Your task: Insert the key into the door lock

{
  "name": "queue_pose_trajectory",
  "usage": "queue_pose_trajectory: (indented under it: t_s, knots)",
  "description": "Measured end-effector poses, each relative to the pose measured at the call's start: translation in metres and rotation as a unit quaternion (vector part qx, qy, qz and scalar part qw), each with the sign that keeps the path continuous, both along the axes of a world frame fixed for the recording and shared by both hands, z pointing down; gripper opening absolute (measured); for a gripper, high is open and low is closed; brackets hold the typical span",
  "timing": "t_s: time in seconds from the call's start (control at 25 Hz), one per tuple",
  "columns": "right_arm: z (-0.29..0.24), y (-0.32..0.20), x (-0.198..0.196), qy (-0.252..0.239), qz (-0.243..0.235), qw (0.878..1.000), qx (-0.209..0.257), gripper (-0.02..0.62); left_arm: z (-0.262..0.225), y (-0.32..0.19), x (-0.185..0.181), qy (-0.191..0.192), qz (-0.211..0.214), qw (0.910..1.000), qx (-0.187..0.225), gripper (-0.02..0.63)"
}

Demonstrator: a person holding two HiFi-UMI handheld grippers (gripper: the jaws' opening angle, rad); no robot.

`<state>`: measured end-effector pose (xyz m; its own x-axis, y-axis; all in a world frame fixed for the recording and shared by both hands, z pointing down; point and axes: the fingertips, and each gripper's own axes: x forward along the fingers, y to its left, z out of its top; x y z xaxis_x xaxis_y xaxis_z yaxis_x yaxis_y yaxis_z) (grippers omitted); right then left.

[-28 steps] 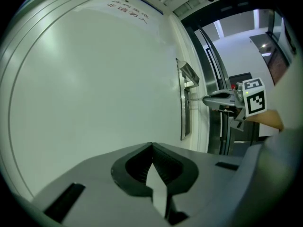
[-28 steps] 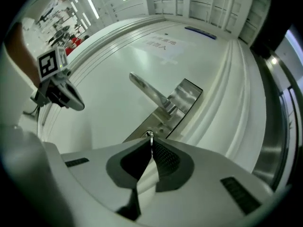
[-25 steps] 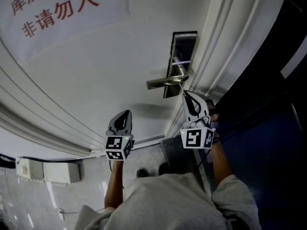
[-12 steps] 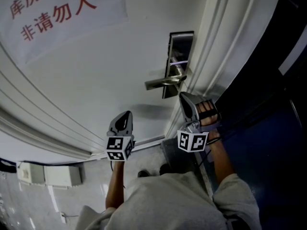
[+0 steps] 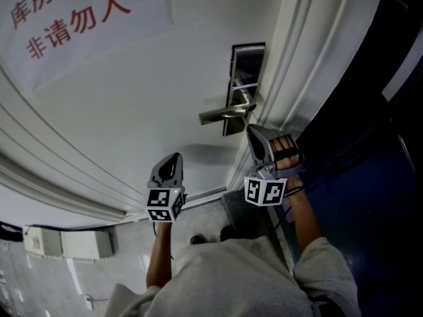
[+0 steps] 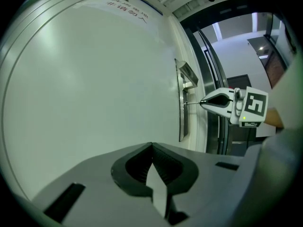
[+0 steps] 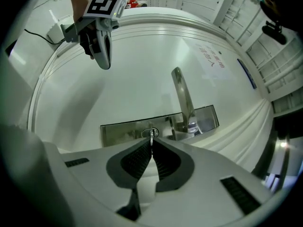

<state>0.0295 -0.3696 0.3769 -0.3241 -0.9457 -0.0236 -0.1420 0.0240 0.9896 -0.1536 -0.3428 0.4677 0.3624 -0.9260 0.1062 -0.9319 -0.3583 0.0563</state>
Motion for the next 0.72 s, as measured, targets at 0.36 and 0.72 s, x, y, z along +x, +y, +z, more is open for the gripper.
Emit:
queue_pose_trajectory:
  t_s: [0.36, 0.72]
  knots:
    - [-0.0009, -0.0063, -0.0038, 0.011, 0.000, 1.000, -0.002, 0.029, 0.0003, 0.0019, -0.0033, 0.002, -0.005, 1.0000, -0.001, 0.017]
    - [-0.0020, -0.0064, -0.0044, 0.019, 0.004, 1.000, -0.017, 0.029, 0.0018, 0.0025, -0.0005, 0.000, 0.001, 1.0000, -0.002, 0.017]
